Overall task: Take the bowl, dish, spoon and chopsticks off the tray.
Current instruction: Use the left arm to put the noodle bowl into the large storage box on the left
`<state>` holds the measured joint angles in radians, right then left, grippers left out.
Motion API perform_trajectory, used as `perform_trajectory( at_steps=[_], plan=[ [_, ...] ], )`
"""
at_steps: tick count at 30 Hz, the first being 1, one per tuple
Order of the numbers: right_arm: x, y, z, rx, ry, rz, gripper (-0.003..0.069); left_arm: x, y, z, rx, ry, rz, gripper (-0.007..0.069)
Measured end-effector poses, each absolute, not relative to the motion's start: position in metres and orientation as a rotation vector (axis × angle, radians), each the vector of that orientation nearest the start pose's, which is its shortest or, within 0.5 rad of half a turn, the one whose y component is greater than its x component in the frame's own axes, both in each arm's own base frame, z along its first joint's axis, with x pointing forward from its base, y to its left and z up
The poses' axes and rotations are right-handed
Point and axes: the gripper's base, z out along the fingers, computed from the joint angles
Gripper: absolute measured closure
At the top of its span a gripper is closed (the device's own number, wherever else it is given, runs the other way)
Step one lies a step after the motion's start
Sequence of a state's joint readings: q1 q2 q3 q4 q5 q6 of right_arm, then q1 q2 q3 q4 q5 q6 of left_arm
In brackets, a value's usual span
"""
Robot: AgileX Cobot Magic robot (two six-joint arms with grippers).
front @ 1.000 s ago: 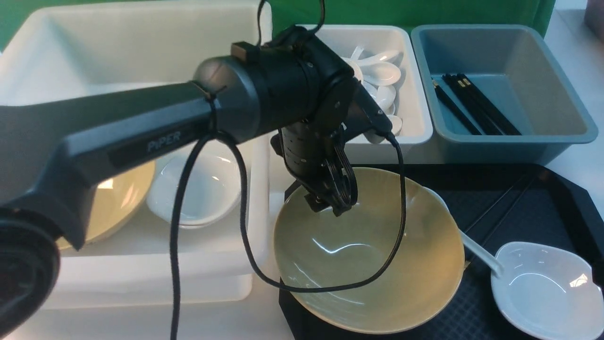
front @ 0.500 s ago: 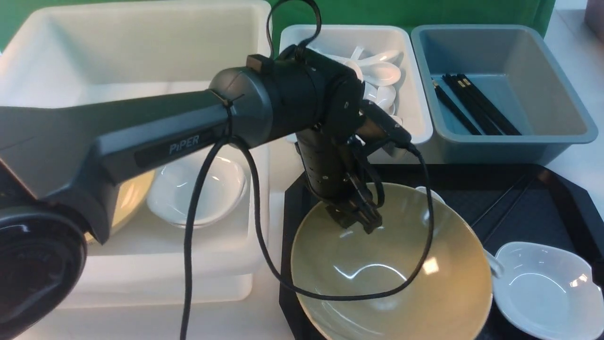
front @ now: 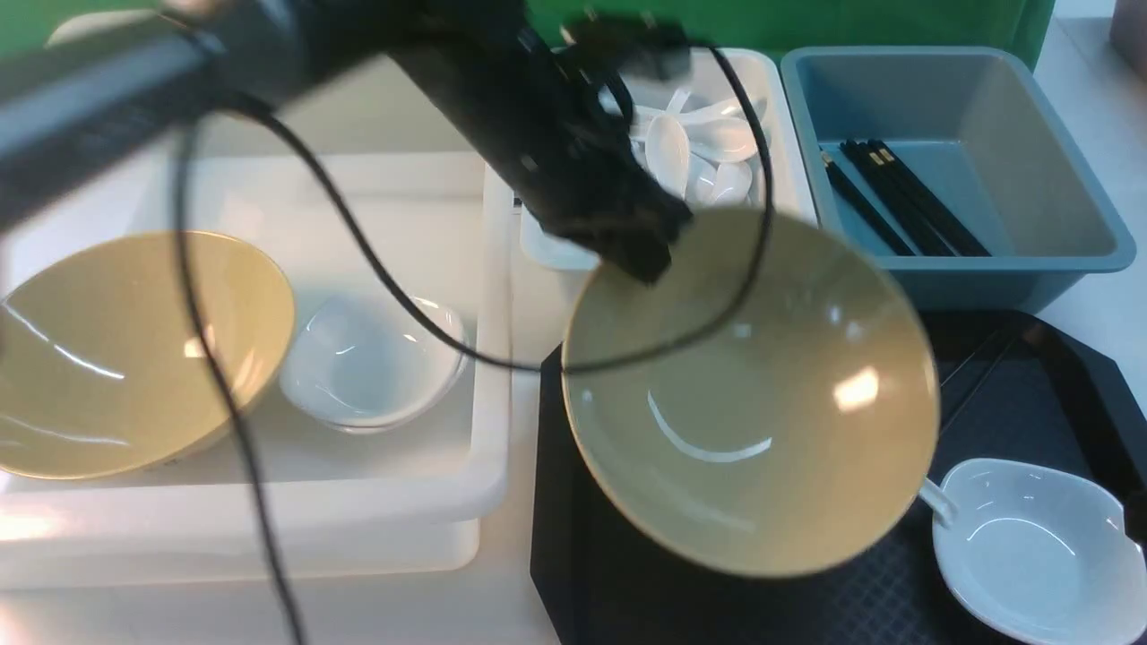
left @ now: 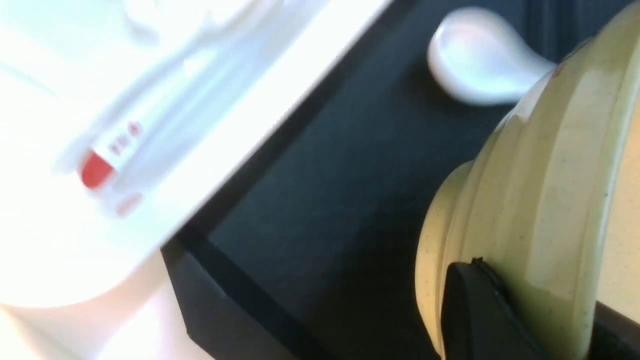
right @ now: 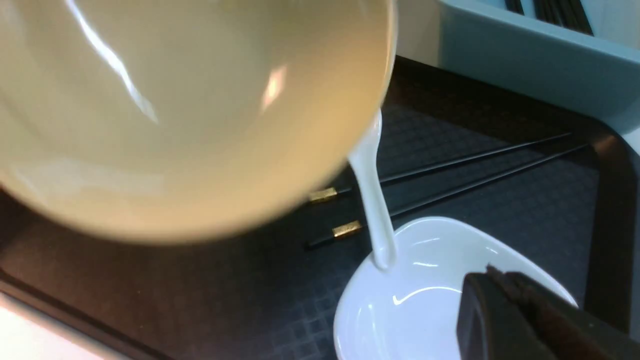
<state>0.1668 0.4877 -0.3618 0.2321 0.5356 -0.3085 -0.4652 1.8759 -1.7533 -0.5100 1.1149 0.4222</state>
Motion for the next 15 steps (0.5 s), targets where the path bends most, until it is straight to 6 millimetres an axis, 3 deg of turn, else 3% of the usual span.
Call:
perform_trajectory(
  at_steps=[4, 8, 11, 12, 14, 15],
  plan=[
    [0.093, 0.027, 0.253, -0.361, 2.102, 0.16, 0.0617, 0.336, -0.177, 0.381, 0.858, 2.319, -0.8, 0.0617],
    [0.093, 0.027, 0.253, -0.361, 2.102, 0.16, 0.0614, 0.312, -0.114, 0.431, 0.729, 2.247, -0.675, 0.062],
    [0.093, 0.027, 0.253, -0.355, 2.103, 0.163, 0.0614, 0.294, -0.053, 0.444, 0.524, 2.263, -0.488, 0.062],
    [0.093, 0.027, 0.253, -0.355, 2.103, 0.163, 0.0614, 0.294, -0.045, 0.444, 0.491, 2.266, -0.461, 0.062],
    [0.093, 0.027, 0.254, -0.34, 2.105, 0.171, 0.0614, 0.279, 0.005, 0.43, 0.235, 2.291, -0.319, 0.062],
    [0.093, 0.027, 0.254, -0.336, 2.104, 0.173, 0.0614, 0.276, 0.02, 0.422, 0.153, 2.301, -0.284, 0.062]
  ],
)
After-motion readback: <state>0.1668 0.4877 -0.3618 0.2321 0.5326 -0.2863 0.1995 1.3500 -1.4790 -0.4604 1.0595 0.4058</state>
